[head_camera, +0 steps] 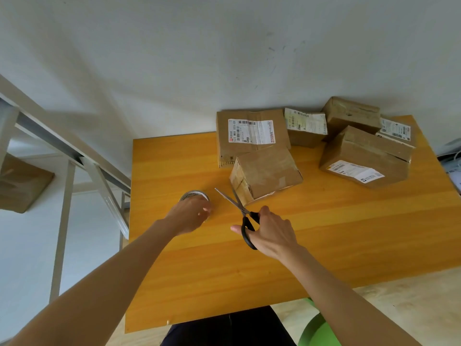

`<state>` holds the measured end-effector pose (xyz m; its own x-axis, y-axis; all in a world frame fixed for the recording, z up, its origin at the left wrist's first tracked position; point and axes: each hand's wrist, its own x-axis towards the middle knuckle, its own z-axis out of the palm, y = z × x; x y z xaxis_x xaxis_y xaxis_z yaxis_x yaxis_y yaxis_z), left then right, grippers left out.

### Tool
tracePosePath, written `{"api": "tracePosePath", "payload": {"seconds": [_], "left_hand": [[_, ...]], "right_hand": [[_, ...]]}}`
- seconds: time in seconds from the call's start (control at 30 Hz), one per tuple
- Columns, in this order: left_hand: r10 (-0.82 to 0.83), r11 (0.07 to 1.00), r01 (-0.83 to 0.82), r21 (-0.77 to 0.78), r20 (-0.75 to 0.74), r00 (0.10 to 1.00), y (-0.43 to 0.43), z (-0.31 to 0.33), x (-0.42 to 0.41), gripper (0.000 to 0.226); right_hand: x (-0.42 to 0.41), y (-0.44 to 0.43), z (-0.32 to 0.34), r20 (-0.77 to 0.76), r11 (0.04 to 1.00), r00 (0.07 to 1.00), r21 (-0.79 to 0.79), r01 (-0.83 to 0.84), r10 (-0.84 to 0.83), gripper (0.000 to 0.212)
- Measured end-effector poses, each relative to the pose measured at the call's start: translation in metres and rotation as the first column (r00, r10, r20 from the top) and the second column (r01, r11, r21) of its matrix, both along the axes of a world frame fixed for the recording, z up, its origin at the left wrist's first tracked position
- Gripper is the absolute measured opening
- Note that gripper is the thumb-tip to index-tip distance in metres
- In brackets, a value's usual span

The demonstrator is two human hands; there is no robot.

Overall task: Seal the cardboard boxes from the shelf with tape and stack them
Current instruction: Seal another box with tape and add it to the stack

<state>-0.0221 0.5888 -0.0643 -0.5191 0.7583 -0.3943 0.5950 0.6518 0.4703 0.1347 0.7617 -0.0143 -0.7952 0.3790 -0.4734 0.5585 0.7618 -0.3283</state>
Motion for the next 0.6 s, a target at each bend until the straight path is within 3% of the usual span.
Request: {"api": "tracePosePath", "payload": {"seconds": [0.1,0.17,0.27,0.43,0.53,0.6], "left_hand": [[0.254,0.949,-0.271,0.163,0.117,0.96,0.002,0.013,-0.008,0.029],[0.387,0.885,-0.396,0.245,0.084,0.918,0.009,0.028,-0.015,0.029],[0.508,0.764,-0.454,0.458,0.006,0.861,0.028,0.056,-0.005,0.037],[0.338,0.703,-0.383,0.6,0.193,0.921,0.083,0.078,0.067,0.066],[0.382,0.649,-0.485,0.586,0.3,0.874,0.11,0.076,0.076,0.068],[0.414,0.662,-0.5,0.557,0.284,0.865,0.12,0.072,0.075,0.068]], "right_hand": [[0.011,0.005,-0.013,0.065,0.998,0.998,0.058,-0.012,0.008,0.077],[0.017,0.007,-0.025,0.109,0.988,0.993,0.144,-0.052,0.037,0.08],[0.021,0.008,-0.038,0.153,0.978,0.988,0.2,-0.063,0.033,0.069],[0.026,0.0,-0.05,0.163,0.98,0.987,0.198,-0.037,0.005,0.051],[0.026,-0.002,-0.053,0.141,0.984,0.989,0.166,-0.061,0.037,0.043],[0.027,0.0,-0.054,0.143,0.986,0.987,0.144,-0.089,0.068,0.038]]}}
